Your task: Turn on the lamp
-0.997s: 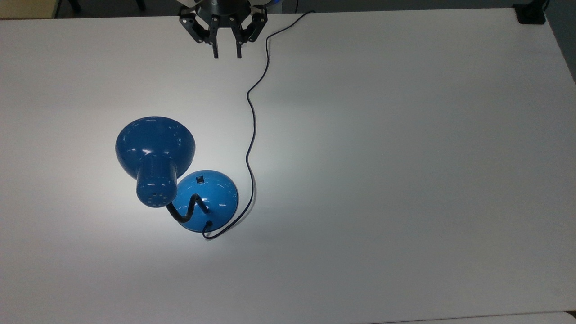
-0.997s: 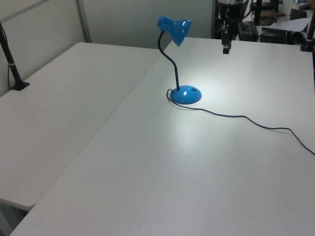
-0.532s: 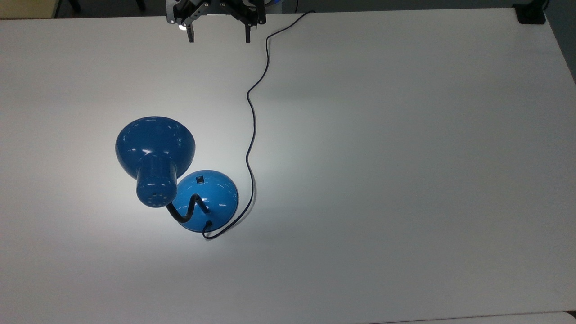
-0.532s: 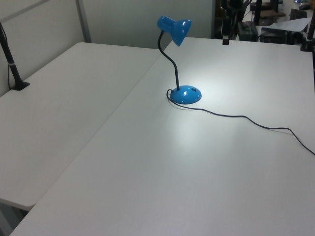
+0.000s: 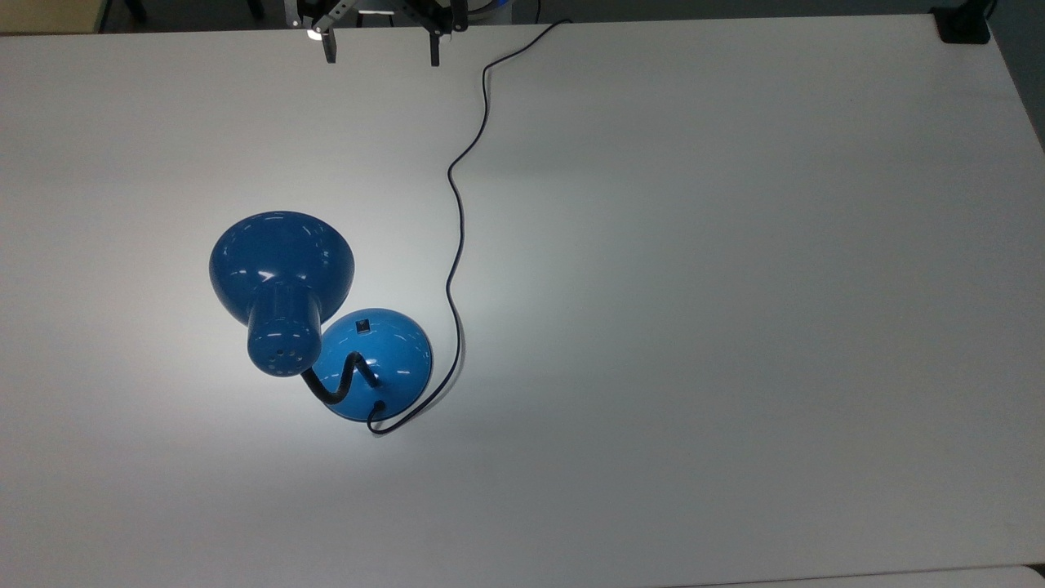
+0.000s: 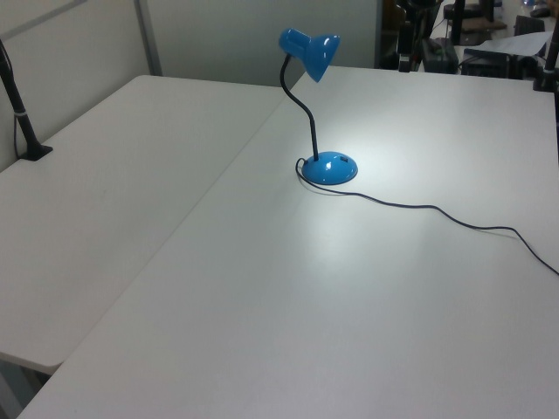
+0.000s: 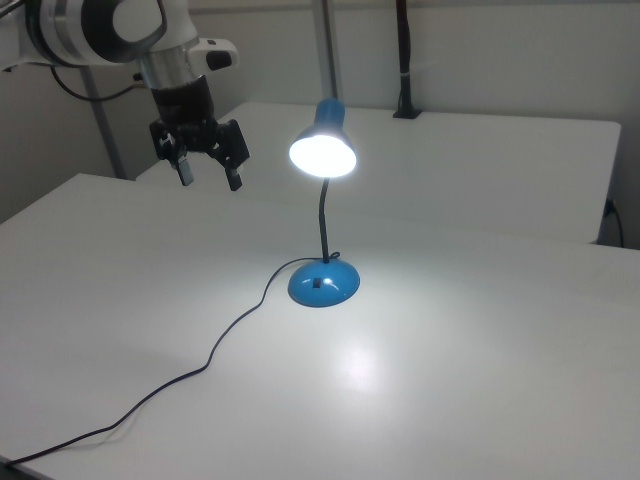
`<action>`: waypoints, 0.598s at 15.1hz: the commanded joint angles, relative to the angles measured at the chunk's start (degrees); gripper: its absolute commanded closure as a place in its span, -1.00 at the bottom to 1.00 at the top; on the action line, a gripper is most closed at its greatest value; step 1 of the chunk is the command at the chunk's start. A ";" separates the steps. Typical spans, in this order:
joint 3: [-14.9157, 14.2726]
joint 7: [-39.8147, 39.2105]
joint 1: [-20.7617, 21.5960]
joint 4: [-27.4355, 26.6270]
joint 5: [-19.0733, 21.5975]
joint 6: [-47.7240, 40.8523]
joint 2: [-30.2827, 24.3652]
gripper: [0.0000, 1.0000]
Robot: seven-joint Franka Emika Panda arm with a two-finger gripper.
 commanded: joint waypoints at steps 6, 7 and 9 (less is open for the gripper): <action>-1.20 0.93 0.80 0.13 -0.08 -2.60 -1.17 -1.00; -1.20 0.93 0.80 0.13 -0.08 -2.61 -1.26 -1.00; -1.12 0.93 0.54 0.13 -0.08 -2.60 -1.26 -1.00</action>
